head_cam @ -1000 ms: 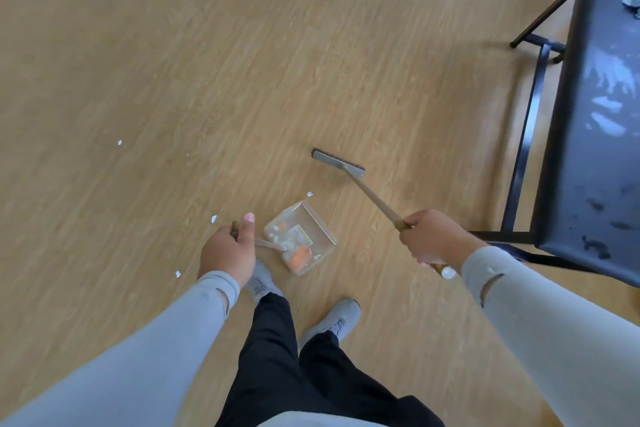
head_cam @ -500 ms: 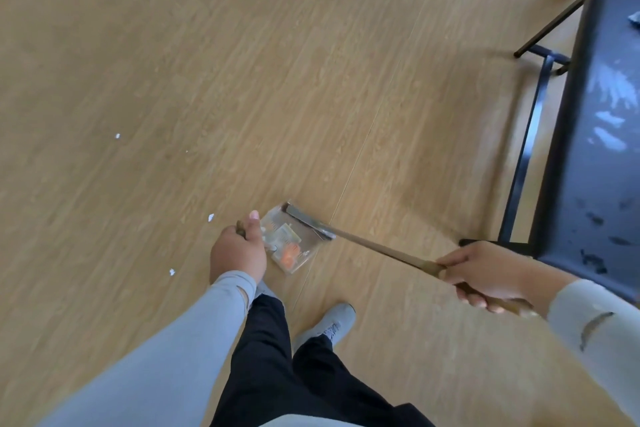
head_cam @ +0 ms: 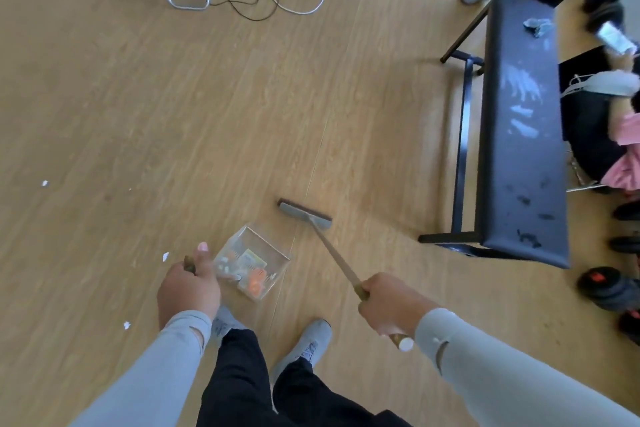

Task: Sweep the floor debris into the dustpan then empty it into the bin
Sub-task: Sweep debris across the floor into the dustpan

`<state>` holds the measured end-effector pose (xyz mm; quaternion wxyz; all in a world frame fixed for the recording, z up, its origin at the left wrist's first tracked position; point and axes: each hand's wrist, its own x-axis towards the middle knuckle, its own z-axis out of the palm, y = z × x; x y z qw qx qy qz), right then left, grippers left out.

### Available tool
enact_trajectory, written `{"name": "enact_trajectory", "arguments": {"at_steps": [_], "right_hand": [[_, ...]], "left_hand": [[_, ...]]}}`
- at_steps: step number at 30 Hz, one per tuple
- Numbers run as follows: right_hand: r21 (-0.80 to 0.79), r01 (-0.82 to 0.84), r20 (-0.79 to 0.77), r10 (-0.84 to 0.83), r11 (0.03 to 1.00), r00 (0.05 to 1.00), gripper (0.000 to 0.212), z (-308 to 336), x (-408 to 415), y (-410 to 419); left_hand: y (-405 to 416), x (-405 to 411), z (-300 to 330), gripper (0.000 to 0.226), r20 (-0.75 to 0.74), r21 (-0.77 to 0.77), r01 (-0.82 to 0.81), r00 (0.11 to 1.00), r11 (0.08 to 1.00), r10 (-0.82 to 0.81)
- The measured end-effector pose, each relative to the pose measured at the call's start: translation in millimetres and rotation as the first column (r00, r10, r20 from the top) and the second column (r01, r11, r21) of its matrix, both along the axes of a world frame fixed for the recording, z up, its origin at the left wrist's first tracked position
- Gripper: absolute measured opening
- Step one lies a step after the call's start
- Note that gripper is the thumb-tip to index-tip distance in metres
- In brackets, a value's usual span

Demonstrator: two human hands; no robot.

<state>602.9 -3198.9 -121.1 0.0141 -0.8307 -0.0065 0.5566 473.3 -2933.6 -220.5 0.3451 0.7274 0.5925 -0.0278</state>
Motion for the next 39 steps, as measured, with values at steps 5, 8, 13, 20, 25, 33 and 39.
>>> {"name": "enact_trajectory", "arguments": {"at_steps": [5, 8, 13, 20, 25, 33, 39], "right_hand": [[0.112, 0.304, -0.163, -0.285, 0.946, 0.945, 0.023, 30.9, 26.4, -40.5], [0.142, 0.354, -0.179, -0.328, 0.924, 0.928, 0.026, 44.4, 29.5, -64.2], [0.154, 0.411, -0.143, -0.391, 0.898, 0.909, 0.021, 47.6, 22.8, -66.4], [0.169, 0.603, -0.002, -0.611, 0.78, 0.791, 0.018, 56.0, 13.8, -50.3], [0.166, 0.781, 0.084, -0.798, 0.602, 0.597, 0.021, 62.2, 3.3, -59.4], [0.307, 0.837, 0.157, -0.892, 0.452, 0.424, 0.022, 59.6, 33.7, -75.8], [0.386, 0.823, 0.196, -0.909, 0.416, 0.367, 0.026, 54.1, 116.4, -78.4]], "left_hand": [[-0.6, -1.5, 1.3, 0.073, -0.023, -0.02, 0.062, 0.998, 0.998, -0.062], [3.3, -0.6, 6.8, 0.075, -0.029, -0.026, 0.052, 0.998, 0.998, -0.053], [14.1, -3.9, 14.4, 0.081, -0.045, -0.2, 0.017, 0.999, 0.98, -0.026], [36.1, 14.0, 53.2, 0.079, 0.018, -0.418, -0.023, 0.999, 0.908, 0.033], [52.9, 50.7, 91.2, 0.077, 0.165, -0.467, 0.195, 0.977, 0.862, -0.132], [70.5, 143.3, 133.0, 0.077, 0.328, -0.443, 0.422, 0.897, 0.791, -0.295], [67.4, 238.4, 145.1, 0.067, 0.361, -0.396, 0.466, 0.871, 0.791, -0.333]]}}
